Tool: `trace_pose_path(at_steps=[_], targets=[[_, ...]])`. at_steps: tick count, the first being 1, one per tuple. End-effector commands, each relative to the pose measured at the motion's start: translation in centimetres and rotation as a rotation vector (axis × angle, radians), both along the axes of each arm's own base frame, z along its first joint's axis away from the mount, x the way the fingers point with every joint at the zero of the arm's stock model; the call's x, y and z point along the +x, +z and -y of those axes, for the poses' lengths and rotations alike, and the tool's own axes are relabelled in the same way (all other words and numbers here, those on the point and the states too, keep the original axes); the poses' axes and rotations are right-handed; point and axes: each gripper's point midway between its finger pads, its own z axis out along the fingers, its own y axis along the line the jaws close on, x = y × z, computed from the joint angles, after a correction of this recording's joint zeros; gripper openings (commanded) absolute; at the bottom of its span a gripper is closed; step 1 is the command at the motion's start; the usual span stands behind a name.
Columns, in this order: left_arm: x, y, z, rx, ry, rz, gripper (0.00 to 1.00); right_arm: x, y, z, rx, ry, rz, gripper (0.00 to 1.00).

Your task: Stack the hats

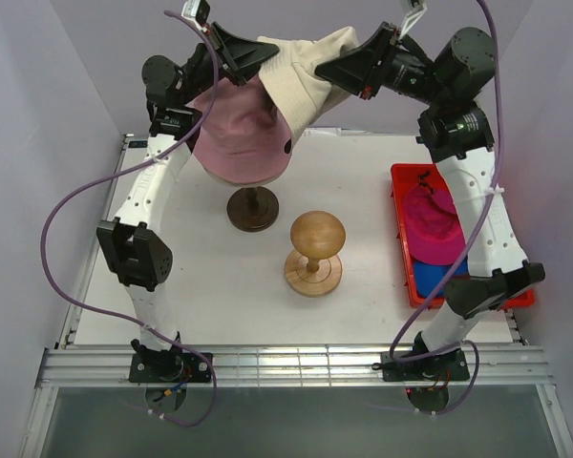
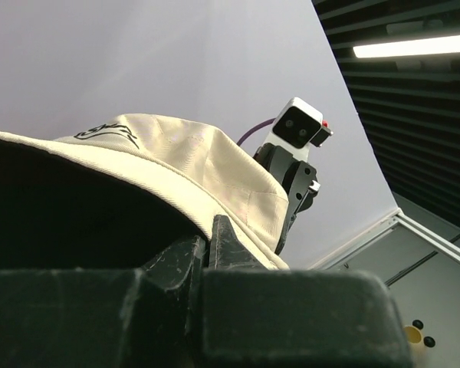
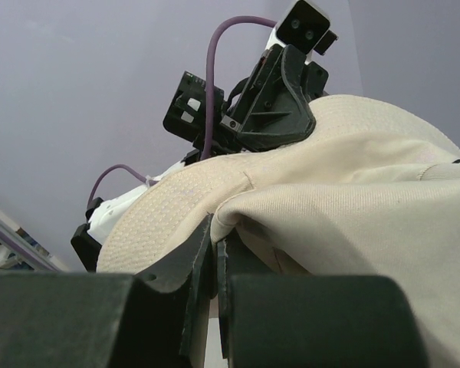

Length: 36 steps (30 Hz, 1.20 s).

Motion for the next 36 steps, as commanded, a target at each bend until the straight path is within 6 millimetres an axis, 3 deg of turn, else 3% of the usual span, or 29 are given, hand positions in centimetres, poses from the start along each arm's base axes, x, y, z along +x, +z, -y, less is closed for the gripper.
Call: trace_pose_path(at_steps=[1,14,19,20,26,36], targets=[[-0.8,1.3,-2.0,0.026,0.024,0.07,0.0,-0.1,1.5,-1.2,0.025,-0.005,0.045,0.08],[1.6,-0.1,-8.2,0.053,0.13,0.153,0.0,1.3,-0.8,-7.1,0.028,0.003,0.03,0.08],[1.2,-0.8,-10.3,0.037,0.15,0.213,0.0,1.4,-1.5,-8.7,0.024,-0.005,0.03,0.09],[1.7,-1.3,-12.1,0.031,0.182,0.221,0.0,1.5,-1.5,-8.9,0.027,-0.008,0.032,0.1],[2.0,-2.6,-15.6,-0.005,0.219,0.236,0.0,1.8,-2.5,-10.4,0.022,0.004,0.013,0.14],[1.5,-4.9,-17.6,-0.04,0.204,0.259,0.0,2.0,-3.9,-11.7,0.0,0.008,-0.005,0.2]])
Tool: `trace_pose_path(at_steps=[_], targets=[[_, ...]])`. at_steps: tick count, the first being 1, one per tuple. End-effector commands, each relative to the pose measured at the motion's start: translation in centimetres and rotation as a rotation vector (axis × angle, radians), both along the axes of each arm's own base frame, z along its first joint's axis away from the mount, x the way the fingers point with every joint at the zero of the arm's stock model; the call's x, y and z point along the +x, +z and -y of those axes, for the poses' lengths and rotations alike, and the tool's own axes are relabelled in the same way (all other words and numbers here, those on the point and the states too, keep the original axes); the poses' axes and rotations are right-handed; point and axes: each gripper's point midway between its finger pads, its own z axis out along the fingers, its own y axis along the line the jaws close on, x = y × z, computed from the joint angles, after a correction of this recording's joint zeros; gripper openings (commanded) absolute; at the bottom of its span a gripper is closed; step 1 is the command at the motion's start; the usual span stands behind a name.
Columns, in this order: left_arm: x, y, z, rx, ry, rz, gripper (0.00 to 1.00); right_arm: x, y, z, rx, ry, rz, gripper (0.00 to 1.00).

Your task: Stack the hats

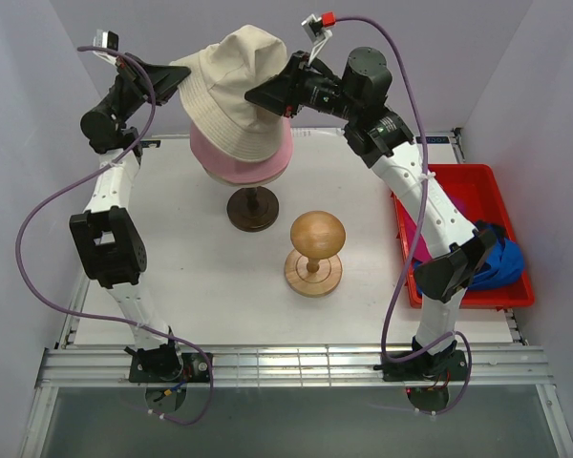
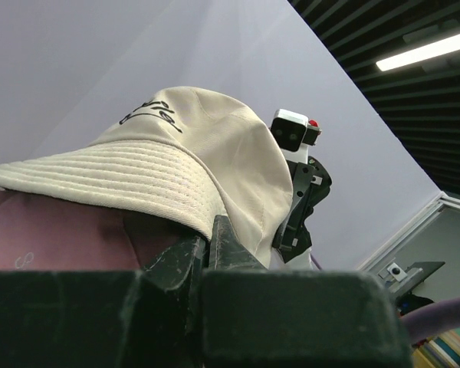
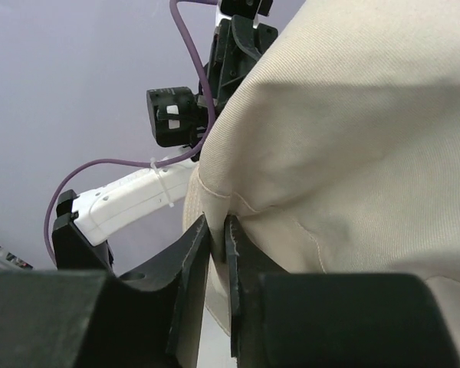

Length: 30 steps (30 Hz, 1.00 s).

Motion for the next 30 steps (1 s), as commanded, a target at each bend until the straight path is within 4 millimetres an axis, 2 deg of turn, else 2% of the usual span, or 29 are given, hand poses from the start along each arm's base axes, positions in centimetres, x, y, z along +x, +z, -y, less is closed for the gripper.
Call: trace_pose_path(at_steps=[1,8,16,17,19,20,24,25,30], targets=[[-1.6,0.5,-0.7,-0.036,-0.001,0.074,0.0,-1.1,2.7,0.3,0.045,-0.002,0.092,0.2],[-1.7,-2.0,-1.9,-0.05,0.015,0.034,0.0,-1.1,2.3,0.3,0.031,-0.004,0.086,0.28],[-2.0,-3.2,-2.0,-0.03,0.017,0.036,0.0,-1.2,1.8,1.3,0.002,-0.052,0.059,0.37],[-2.0,-3.4,-2.1,-0.028,0.018,0.034,0.0,-1.0,0.8,1.2,-0.015,-0.053,0.041,0.4],[-2.2,-3.8,-2.1,-0.023,0.018,0.03,0.0,-1.0,0.8,1.9,-0.013,-0.075,0.028,0.44],[-2.2,-4.1,-2.1,-0.019,0.015,0.027,0.0,-0.7,-0.1,1.9,-0.022,-0.077,-0.002,0.46],[-2.7,-5.0,-2.0,-0.007,0.002,0.036,0.0,0.1,-1.1,3.3,-0.022,-0.096,-0.065,0.52],[-2.7,-5.1,-1.9,-0.003,-0.002,0.035,0.0,0.0,-0.8,3.7,-0.016,-0.098,-0.065,0.54],[-3.3,-5.3,-1.7,0.024,-0.01,0.067,0.0,1.1,-2.1,5.3,0.004,-0.109,-0.152,0.65]])
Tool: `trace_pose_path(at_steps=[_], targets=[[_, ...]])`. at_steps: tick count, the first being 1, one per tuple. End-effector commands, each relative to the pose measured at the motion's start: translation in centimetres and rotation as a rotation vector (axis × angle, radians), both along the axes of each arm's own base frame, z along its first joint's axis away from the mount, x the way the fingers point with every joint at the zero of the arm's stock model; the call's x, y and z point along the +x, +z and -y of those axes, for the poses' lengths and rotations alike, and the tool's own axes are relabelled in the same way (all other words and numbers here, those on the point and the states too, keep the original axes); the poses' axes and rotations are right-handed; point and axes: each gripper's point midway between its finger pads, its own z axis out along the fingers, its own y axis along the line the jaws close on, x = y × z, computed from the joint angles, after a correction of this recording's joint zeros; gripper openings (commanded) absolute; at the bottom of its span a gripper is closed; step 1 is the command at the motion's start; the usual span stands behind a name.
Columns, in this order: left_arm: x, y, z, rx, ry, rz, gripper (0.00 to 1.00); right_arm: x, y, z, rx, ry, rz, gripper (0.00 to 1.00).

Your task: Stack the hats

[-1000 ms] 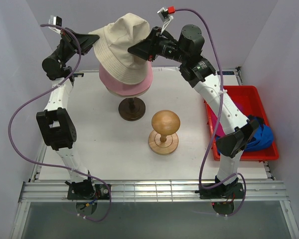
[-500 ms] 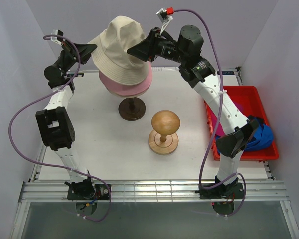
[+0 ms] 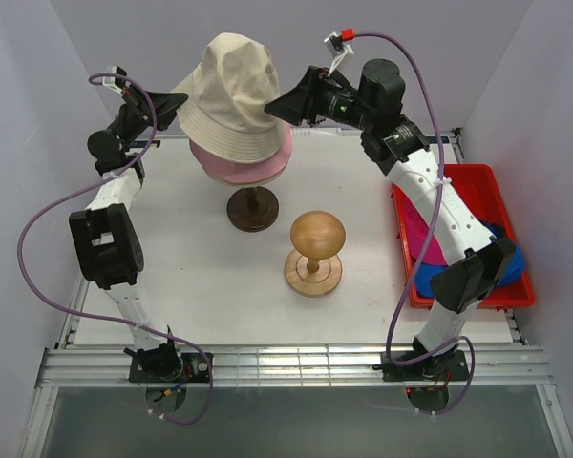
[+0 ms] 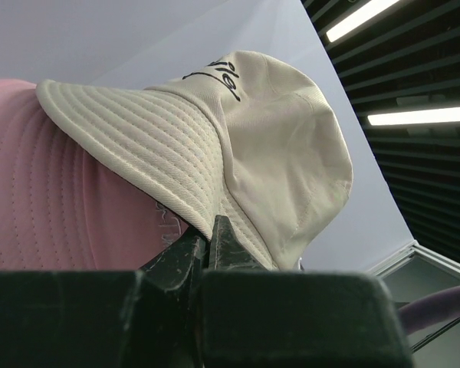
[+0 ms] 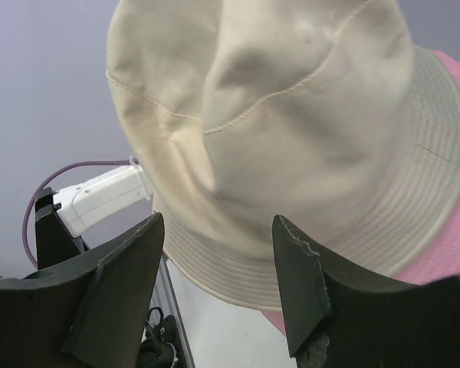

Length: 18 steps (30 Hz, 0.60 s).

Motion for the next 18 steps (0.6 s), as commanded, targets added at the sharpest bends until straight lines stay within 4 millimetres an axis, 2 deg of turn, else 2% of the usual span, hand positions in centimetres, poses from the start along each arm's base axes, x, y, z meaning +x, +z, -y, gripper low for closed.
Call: trace_pose_path(at_steps=[1,6,10,14,16,18], targets=[[-5.2,2.4,0.7,0.086,-0.007,0.317,0.0,-0.5,2.0,2.0,0.078,-0.002,-0.014,0.65],[-5.5,2.6,0.7,0.093,-0.017,0.346,0.0,0.7,0.6,3.1,0.132,0.022,-0.095,0.67],[-5.5,2.6,0.7,0.092,-0.023,0.345,0.05,1.5,-0.3,3.5,0.168,0.027,-0.149,0.67],[-5.8,2.7,0.7,0.096,-0.021,0.349,0.15,2.2,-1.5,3.8,0.19,0.027,-0.203,0.68],[-5.9,2.7,0.7,0.098,-0.022,0.345,0.24,2.5,-2.3,3.8,0.197,0.029,-0.235,0.68],[-5.9,2.6,0.5,0.098,-0.017,0.342,0.29,2.8,-2.9,3.7,0.204,0.032,-0.26,0.68]])
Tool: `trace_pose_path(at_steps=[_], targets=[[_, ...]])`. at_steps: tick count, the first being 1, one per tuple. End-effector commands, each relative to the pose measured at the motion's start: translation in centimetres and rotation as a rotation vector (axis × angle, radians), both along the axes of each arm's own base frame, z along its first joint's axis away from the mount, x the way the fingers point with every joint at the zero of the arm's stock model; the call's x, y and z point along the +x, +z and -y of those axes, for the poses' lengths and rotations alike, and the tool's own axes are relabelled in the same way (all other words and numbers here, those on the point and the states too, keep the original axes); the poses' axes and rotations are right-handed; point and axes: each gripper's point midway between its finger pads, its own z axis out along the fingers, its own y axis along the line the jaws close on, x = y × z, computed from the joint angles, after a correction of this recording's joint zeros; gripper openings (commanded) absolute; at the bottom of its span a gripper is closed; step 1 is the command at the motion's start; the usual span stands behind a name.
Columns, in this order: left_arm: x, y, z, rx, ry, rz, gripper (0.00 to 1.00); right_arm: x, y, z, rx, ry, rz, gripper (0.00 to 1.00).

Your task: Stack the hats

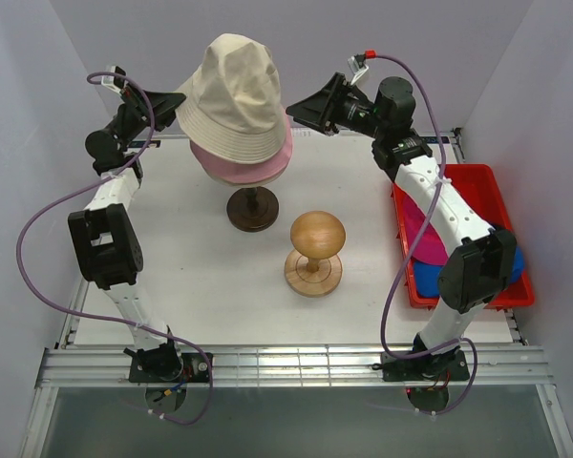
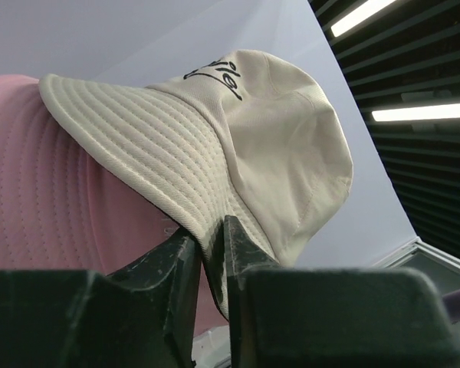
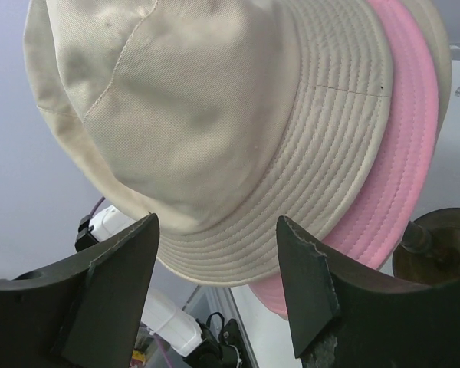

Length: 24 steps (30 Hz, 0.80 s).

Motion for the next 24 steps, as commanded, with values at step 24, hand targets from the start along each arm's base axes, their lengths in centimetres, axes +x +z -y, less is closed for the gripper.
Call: trace_pose_path(at_steps=[24], targets=[[-7.1,2.5,0.5,0.105,-0.014,0.323,0.4,1.5,-2.6,-0.4,0.074,0.017,-0.093,0.69]])
